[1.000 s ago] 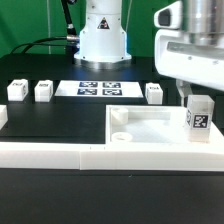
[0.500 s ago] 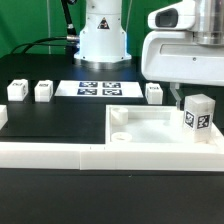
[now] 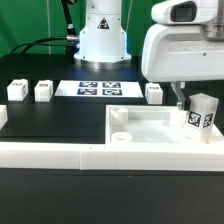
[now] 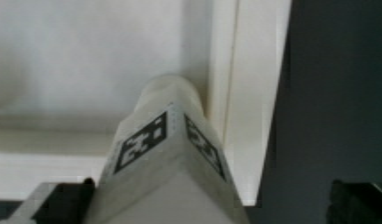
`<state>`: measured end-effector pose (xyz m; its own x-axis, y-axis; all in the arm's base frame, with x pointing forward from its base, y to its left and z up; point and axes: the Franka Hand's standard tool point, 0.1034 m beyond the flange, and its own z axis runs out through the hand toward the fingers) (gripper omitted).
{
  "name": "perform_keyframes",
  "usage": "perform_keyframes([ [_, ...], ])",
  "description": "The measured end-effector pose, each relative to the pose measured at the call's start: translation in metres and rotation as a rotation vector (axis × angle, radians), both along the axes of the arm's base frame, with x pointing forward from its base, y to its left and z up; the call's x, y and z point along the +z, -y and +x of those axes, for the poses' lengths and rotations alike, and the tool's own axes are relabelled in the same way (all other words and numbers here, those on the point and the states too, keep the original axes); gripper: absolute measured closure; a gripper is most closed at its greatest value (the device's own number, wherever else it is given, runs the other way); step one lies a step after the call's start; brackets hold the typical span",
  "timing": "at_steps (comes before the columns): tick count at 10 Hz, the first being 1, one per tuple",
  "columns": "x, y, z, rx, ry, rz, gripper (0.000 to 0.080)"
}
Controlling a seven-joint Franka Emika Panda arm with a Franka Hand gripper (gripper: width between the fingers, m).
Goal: Assemble square table
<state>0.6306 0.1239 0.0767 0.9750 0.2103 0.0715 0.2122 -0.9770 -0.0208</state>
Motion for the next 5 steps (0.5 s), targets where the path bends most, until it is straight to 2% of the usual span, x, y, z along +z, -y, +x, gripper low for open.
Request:
perform_keyframes([
  [2,-0.001,0.016,0.003,0.126,0.004,-0.014,0.0150],
  [3,0.000,0.020,0.005,0.182,0.007,-0.026,0.0150],
  [5,-0.001,0.020,0.004,0.144,0.005,-0.023,0.0162],
])
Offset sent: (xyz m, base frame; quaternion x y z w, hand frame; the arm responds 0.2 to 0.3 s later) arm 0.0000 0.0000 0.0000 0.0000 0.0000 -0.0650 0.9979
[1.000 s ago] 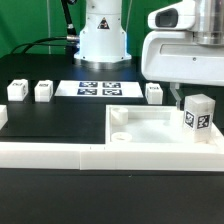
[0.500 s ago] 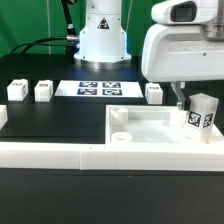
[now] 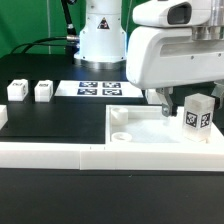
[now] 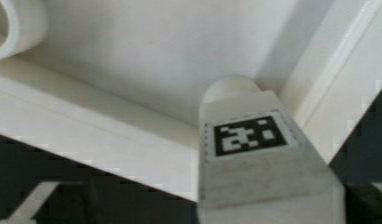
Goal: Assemble square table
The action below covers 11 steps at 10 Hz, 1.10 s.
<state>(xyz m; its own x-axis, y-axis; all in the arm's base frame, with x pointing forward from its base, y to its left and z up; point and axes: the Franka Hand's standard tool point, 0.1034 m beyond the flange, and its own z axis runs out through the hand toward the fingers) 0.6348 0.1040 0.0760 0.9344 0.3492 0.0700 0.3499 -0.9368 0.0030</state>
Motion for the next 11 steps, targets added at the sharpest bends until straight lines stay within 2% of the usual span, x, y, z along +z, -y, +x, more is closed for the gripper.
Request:
perform_keyframes([
  [1,0.0000,0.0004,0.0001,-0.010,0.000,0.001,0.0162],
  [2,-0.0002,0.0001,-0.0001,-0.076,-0.002,0.006,0.0331],
  [3,-0.0002,0.0000,-0.0001,-0.171,-0.004,0.013,0.0331],
  [4,-0.0004,0.0002,-0.0002,-0.231,-0.006,0.017,0.0512],
  [7,-0.0009,-0.0007,0.0003,-0.465,-0.012,0.036,0.0509],
  [9,-0.0011,-0.0091,0.0021,-0.790,-0.025,0.064,0.0509],
  [11,-0.0021,-0.0078,-0.0001,-1.098,-0.046,0.076,0.0509],
])
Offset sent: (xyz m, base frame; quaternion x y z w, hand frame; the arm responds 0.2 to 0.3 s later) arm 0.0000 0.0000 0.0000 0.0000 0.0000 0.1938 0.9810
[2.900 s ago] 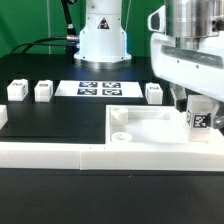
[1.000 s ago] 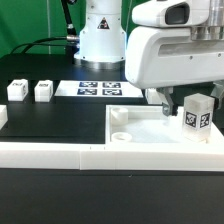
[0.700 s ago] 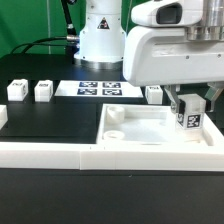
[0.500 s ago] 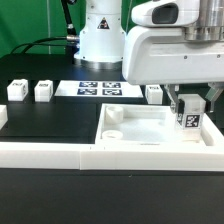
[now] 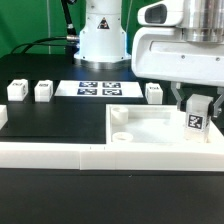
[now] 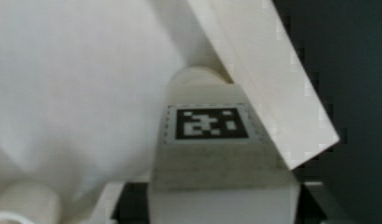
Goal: Assemble square table
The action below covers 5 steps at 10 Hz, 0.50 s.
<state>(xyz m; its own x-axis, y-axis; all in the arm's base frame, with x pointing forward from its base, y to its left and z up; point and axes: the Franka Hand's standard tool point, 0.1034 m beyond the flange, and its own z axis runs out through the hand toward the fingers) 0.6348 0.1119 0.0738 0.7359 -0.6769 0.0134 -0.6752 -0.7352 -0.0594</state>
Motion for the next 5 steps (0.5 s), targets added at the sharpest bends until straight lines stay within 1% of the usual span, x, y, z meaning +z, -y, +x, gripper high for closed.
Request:
perform_keyframes([
  [1,-0.0005,-0.0001,-0.0008,-0.109,-0.013,0.007,0.0509],
  [3,-0.0011,0.0013,-0.0015,-0.350,-0.030,0.038,0.0509],
  [4,-0.0017,0.0013,-0.0033,-0.496,-0.037,0.073,0.0509],
  [5,-0.0018,0.0020,-0.0043,-0.584,-0.038,0.098,0.0509],
])
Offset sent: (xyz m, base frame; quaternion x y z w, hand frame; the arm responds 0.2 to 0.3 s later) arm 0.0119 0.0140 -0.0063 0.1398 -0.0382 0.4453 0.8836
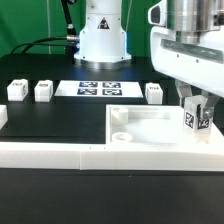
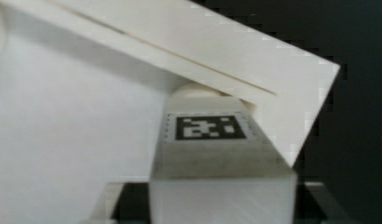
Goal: Assemble square table
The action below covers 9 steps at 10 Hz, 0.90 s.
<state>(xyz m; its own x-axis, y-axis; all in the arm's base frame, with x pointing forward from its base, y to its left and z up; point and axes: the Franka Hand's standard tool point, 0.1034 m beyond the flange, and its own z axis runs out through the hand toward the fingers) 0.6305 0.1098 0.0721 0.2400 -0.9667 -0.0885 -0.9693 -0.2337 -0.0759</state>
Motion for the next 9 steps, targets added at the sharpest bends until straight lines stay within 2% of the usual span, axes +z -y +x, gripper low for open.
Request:
perform_keyframes([
  [2,0.0001,0.0003,-0.0006,-0.125,-0.017,0.032,0.0509],
  [4,0.0000,0.0003,-0.0018,-0.229,-0.014,0.034,0.0509],
  [6,-0.0005,0.0002,-0.0020,-0.193,-0.010,0.031,0.0509],
  [7,-0.0004,0.0000,-0.0022,-0.177,-0.006,0.030,0.0315],
  [8,-0.0001,0.0007,-0.0060,0.069,0.051,0.008,0.0199],
  [9,0.0017,0.0028,-0.0071,0.266,0.075,-0.006,0.0199],
])
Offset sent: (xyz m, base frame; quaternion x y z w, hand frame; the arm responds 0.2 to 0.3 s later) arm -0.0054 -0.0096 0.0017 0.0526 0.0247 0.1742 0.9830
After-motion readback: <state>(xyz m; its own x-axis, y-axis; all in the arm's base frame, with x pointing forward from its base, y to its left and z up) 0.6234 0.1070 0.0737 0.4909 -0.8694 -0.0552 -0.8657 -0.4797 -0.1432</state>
